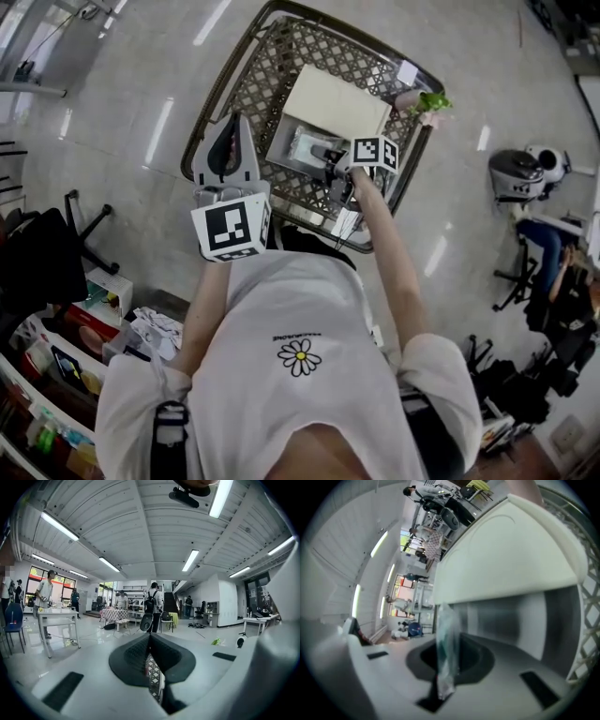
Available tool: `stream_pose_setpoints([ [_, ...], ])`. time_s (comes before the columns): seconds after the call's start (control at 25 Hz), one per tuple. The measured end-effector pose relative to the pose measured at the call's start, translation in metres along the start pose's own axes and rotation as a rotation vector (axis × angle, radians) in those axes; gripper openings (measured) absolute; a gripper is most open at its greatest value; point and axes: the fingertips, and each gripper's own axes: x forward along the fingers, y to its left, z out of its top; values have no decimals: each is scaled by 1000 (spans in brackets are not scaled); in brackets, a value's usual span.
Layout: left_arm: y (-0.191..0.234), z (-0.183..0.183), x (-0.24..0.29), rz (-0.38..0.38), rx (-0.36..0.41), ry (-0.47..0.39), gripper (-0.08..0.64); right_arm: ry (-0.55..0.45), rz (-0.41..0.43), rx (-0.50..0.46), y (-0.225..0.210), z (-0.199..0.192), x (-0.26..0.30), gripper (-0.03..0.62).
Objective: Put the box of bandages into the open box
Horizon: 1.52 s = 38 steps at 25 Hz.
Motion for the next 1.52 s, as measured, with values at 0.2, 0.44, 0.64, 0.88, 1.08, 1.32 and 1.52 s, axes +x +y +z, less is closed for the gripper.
stream_pose_setpoints([
  [0.2, -2, -4, -4, -2, 0, 6, 25, 9, -25, -5, -8, 3, 9, 44],
  [0.44, 3, -8, -8, 9, 2, 12, 25, 17, -58, -47, -9, 3, 17, 46],
  [0.64, 9, -6, -6, 12, -6, 9, 25, 28, -76, -55, -6, 1, 22, 46],
  [0.88, 10, -8, -5, 1, -15, 10, 25, 33, -106, -35, -10, 2, 24, 113],
  [1.08, 10, -8, -5, -4, -24, 7, 25, 30, -152, -33, -16, 2, 22, 163],
  [1.32, 14, -3, -5, -3, -32, -16, 25, 4, -197, -36, -19, 0, 11, 240],
  [1.52, 14, 0, -5, -10, -42, -27, 25, -28, -255, -42, -22, 1, 0, 267],
])
